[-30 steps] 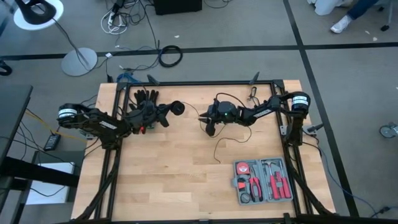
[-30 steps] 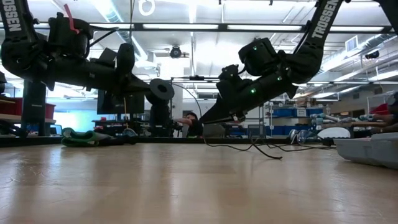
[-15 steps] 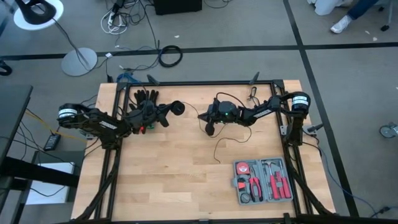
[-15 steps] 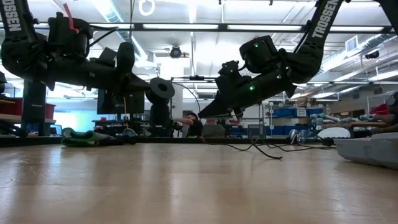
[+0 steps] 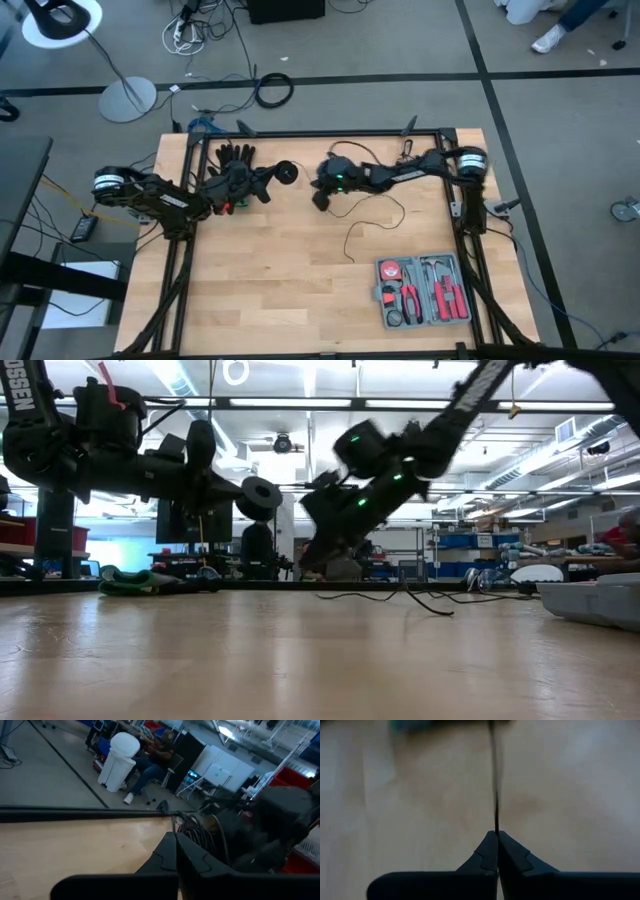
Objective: Coil cords
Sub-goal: Coil the black wire
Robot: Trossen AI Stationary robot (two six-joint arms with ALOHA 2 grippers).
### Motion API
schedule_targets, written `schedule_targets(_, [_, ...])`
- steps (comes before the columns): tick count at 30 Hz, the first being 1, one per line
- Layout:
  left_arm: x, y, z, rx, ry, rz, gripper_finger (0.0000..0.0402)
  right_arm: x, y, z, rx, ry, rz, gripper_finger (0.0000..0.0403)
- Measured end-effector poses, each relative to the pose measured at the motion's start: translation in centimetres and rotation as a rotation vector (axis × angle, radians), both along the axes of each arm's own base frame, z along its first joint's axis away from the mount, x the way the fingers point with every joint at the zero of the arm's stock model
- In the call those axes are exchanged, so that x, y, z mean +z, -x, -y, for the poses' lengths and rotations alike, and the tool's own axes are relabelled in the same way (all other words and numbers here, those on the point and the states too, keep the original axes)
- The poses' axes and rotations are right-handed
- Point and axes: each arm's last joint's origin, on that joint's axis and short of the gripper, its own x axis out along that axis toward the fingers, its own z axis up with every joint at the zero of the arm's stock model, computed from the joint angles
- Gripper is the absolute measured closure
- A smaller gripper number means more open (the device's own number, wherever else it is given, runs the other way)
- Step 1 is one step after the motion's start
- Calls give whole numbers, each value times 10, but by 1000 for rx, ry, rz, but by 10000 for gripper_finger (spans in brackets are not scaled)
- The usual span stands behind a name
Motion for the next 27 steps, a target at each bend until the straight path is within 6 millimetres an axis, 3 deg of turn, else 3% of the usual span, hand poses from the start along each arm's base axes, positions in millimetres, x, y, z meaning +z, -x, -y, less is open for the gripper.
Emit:
schedule_targets(6, [1,0,-1,25,1,6,401,-21,-48,-1,162,-89,-119,402])
schedule_targets(10, [-5,1,-2,72,12,-55,401,-13,-71,-14,287,-53,-78,403])
schedule_targets(17, [-10,1,-2,90,5,-131,401,10,-81,-28,398,38,-42,403])
schedule_targets(27, [-3,-9,-3,17,-20,-123,401,29,-85,-7,408,22,-35,403])
